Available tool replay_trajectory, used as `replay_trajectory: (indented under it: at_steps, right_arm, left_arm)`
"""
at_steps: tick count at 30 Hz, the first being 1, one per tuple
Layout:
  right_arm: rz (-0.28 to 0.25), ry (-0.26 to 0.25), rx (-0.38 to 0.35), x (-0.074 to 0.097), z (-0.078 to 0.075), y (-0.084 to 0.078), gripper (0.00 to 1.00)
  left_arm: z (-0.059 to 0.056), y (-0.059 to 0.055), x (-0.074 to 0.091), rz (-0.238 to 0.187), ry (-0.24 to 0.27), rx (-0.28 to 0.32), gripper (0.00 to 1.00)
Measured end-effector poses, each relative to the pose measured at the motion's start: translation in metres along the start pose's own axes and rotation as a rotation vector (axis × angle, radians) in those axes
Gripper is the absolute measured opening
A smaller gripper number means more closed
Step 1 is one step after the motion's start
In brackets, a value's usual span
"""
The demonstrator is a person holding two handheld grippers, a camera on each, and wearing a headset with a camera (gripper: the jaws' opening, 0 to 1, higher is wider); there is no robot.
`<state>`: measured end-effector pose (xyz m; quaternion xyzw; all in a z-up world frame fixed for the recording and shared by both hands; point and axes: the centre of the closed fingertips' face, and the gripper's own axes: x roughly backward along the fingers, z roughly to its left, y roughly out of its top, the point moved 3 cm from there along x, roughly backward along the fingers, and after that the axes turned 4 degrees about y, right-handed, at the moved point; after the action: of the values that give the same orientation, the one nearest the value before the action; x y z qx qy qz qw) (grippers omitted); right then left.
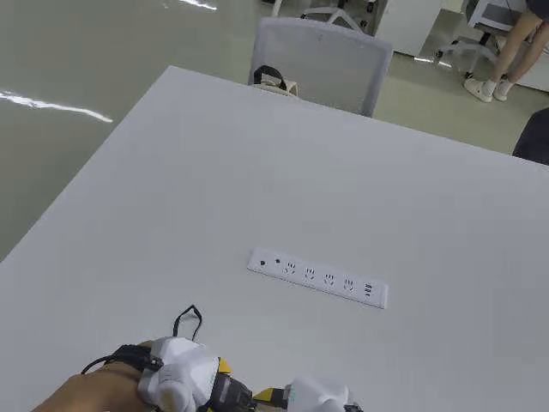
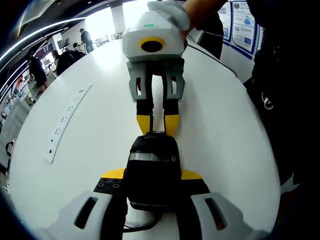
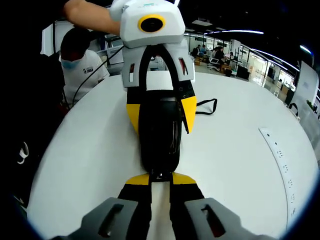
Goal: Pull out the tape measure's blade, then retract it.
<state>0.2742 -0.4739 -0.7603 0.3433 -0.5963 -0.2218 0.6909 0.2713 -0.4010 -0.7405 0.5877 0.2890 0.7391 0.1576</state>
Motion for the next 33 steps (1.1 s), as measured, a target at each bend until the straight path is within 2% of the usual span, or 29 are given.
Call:
replay_trajectory:
  at_steps: [13,29,33]
  right_arm:
    - [0.028,0.002,0.013,0.015,-0.001,-0.01,0.11]
    - [0.041,0.014,0.001,0.027,0.0,-0.017,0.1]
    - [0.048,0.015,0.002,0.03,0.0,-0.02,0.1]
  left_arm:
    - [0.002,-0.006,-0.002,-0.012,0.012,0.022,0.32]
    - [0.002,0.002,0.003,-0.006,0.011,0.03,0.32]
    - [0.002,0.0,0.002,-0.004,0.012,0.03,0.32]
